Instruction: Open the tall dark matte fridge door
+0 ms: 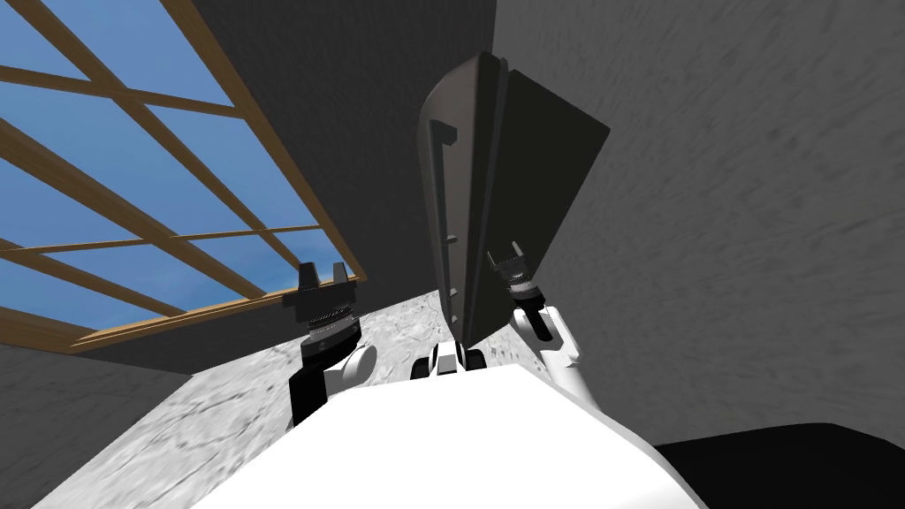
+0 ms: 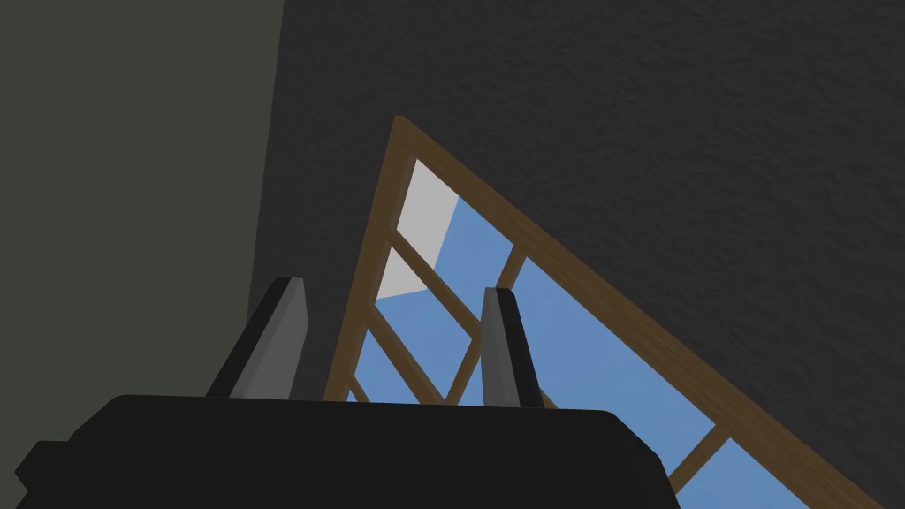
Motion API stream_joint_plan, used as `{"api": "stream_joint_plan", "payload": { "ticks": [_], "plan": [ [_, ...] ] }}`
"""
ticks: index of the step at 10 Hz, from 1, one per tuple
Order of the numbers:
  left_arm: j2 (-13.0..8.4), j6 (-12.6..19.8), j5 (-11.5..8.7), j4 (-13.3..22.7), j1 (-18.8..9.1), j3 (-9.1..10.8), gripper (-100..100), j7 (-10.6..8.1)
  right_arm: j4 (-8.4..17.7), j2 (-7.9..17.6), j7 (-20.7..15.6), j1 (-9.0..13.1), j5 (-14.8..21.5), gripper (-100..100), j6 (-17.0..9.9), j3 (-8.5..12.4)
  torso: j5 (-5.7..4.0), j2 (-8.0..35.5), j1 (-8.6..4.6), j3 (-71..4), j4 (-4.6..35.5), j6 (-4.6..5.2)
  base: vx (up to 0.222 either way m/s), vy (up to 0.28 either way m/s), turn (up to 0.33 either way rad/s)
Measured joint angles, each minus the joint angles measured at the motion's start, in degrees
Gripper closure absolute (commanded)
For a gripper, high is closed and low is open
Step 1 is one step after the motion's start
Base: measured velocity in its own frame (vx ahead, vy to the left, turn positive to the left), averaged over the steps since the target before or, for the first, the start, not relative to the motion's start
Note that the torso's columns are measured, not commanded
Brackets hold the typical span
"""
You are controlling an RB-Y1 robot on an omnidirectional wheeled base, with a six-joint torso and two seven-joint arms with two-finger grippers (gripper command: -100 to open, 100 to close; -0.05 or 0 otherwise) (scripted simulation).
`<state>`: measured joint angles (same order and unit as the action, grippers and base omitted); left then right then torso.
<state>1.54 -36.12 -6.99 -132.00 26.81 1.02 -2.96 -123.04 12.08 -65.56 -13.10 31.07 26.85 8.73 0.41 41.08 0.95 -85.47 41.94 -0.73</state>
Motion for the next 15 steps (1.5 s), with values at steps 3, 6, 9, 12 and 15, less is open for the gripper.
{"api": "stream_joint_plan", "payload": {
  "ticks": [3,6,9,12,15],
  "plan": [
    [0.0,0.0,0.0,0.0,0.0,0.0,0,0.0,0.9,0.2,-4.8,1.4,2.3,-100,0.4,1.3,0.06,-0.2,0.15,-0.2,-0.1,-0.15,-0.02,0.041,0.018],
    [0.0,0.0,0.0,0.0,0.0,0.0,0,0.0,2.0,0.2,-9.7,3.0,5.2,-100,1.0,2.8,0.16,-0.5,0.44,-0.4,-0.2,-0.44,-0.015,0.041,0.022],
    [0.0,0.0,0.0,0.0,0.0,0.0,0,0.0,3.0,0.3,-14.6,4.3,7.5,-100,1.4,4.0,0.21,-0.7,0.54,-0.5,-0.2,-0.52,-0.025,0.041,0.032],
    [0.0,0.0,0.0,0.0,0.0,0.0,0,0.0,4.4,0.3,-19.4,6.0,10.2,-100,1.7,5.4,0.3,-0.8,0.67,-0.6,-0.2,-0.72,-0.027,0.038,0.028],
    [0.0,0.0,0.0,0.0,0.0,0.0,0,0.0,5.7,0.0,-23.8,7.4,12.4,-100,2.1,6.5,0.36,-0.9,0.77,-0.7,-0.2,-0.81,-0.028,0.047,0.026]
  ]
}}
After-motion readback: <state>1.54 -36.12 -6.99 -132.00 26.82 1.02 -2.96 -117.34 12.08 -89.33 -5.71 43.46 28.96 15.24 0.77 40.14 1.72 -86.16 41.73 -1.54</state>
